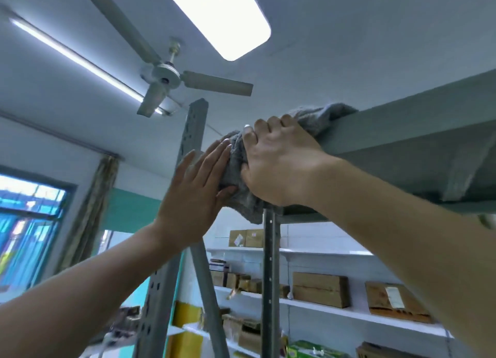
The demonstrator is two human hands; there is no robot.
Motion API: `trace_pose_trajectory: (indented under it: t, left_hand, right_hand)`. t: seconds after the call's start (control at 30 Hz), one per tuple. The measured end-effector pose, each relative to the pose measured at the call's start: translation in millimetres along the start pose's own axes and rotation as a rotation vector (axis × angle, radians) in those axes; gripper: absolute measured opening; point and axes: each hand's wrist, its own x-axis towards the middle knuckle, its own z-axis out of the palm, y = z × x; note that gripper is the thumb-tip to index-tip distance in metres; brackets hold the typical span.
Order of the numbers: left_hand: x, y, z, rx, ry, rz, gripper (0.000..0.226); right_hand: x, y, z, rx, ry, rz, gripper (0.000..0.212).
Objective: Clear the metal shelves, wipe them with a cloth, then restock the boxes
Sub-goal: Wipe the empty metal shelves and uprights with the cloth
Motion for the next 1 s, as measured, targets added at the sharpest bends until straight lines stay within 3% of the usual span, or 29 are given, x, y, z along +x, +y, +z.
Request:
trace_pose_trajectory:
  t: [0.2,0.43,0.63,0.8,1.0]
  left_hand:
    - [-40,-69,15,-0.113,-0.072,-0.061,0.060]
    - [-34,-60,16,-0.493,0.085,-0.165,0.051]
    - [-6,-44,-1,-0.462,0.041,-0.108,0.060]
    - [26,1,-14,-0.739,-0.005,-0.117,0.059]
    - [84,83,-54,-0.885,-0.050,-0.037,0.057]
  right_hand:
    - [59,-72,20,0.051,-0.034,-0.033,0.049]
    - [51,-66,13,0.120,0.035,-0.010,0.051]
    - [32,-25,-5,0.099,-0.021,0.096,0.048]
    - [-11,20,-28,0.076,-0.088,0.172,0.045]
    - [-76,104,-74,0.128,-0.202,0.298,0.041]
